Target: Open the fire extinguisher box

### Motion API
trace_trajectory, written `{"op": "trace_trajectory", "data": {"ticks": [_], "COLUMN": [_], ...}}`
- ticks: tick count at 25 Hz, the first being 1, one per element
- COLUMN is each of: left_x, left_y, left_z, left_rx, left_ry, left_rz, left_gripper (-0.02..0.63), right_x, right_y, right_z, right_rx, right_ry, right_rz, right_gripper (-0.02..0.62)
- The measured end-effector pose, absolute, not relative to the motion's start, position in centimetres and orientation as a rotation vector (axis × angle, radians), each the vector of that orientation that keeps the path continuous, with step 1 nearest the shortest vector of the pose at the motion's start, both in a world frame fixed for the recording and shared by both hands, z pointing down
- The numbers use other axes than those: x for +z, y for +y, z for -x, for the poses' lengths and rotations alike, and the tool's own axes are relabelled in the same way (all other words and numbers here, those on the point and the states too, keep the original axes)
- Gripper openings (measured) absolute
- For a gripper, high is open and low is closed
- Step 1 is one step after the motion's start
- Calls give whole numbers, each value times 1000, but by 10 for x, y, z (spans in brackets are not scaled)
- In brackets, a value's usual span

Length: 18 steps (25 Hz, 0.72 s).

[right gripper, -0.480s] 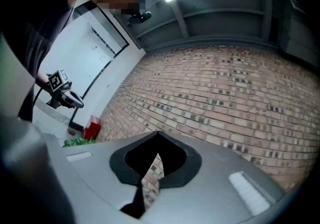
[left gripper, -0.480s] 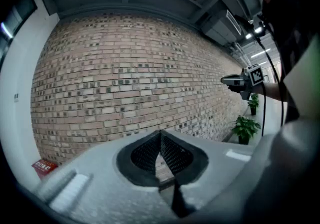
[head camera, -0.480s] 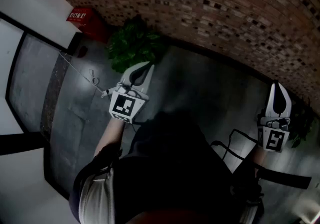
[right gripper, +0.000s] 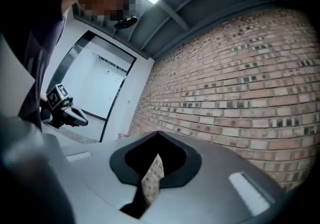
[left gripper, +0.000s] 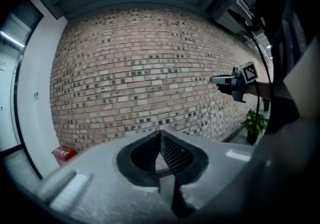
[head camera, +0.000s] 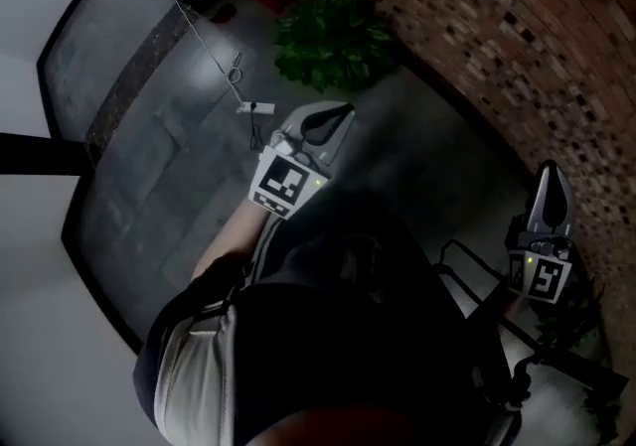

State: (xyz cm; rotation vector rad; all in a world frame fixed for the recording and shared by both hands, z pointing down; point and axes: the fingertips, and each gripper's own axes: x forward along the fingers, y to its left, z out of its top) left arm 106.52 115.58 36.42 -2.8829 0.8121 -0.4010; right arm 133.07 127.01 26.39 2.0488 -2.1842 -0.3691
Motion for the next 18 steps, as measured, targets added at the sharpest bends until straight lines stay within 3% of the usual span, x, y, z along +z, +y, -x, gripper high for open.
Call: {"op": "trace_trajectory", "data": {"ticks": [6, 12, 18], "left_x": [387, 379, 346], "left_y": [1133, 1075, 1037], "left_z": [-1009, -880, -737], "left_rx": [-449, -425, -41], "left_ry": [842, 1079, 1450], "left_rz": [2867, 2821, 2954], "left_gripper": [3, 3, 3], "right_x": [258, 267, 282], "right_y": [1187, 1098, 1032], "right_z": [-1247, -1092, -973], "right_rx": [-345, -356, -193], "right_ry": [-2349, -2543, -2718], "right_rz": [-1905, -1504, -1294], "right_gripper": [2, 2, 2]}}
